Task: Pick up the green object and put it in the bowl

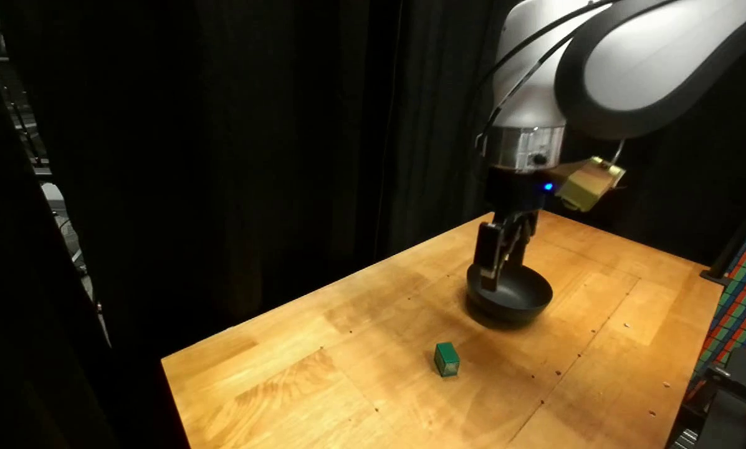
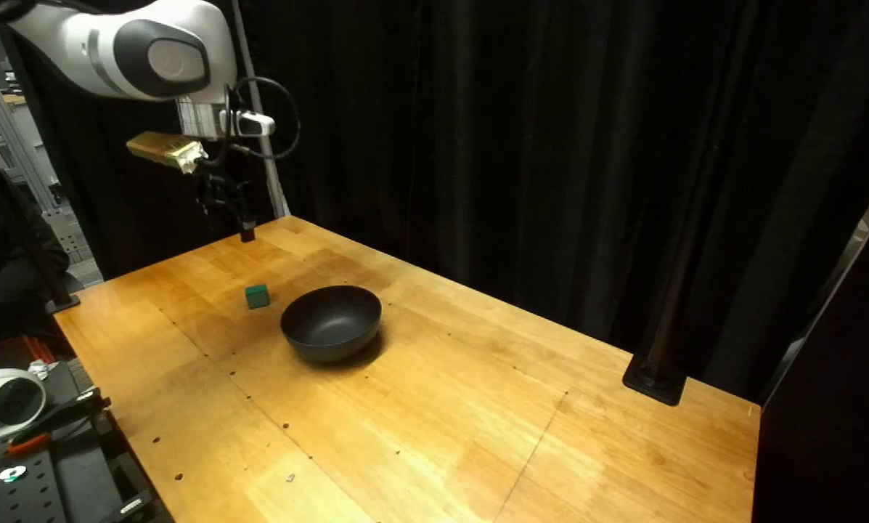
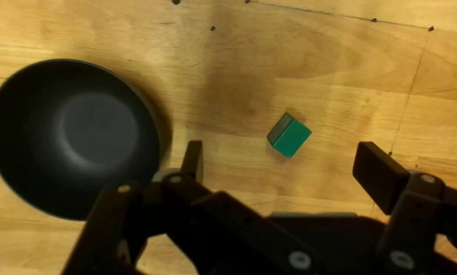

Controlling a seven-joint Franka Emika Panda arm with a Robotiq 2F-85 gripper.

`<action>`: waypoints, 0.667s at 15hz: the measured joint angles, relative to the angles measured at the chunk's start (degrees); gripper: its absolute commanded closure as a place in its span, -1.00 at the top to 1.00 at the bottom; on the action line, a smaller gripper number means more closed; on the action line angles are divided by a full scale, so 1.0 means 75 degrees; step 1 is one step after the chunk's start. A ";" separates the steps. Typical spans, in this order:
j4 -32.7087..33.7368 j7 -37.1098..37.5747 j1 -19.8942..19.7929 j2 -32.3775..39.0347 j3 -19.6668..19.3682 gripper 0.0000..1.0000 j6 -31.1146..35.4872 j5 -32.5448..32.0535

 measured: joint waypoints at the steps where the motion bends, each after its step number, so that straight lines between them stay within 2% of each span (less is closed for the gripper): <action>1: 0.0161 0.0093 0.0091 0.0395 0.0023 1.00 0.0138 0.0004; 6: 0.0929 0.0233 0.0435 0.1979 0.0100 1.00 0.0645 0.0554; 10: 0.1175 0.0673 0.0768 0.2734 -0.0070 1.00 0.1203 0.0360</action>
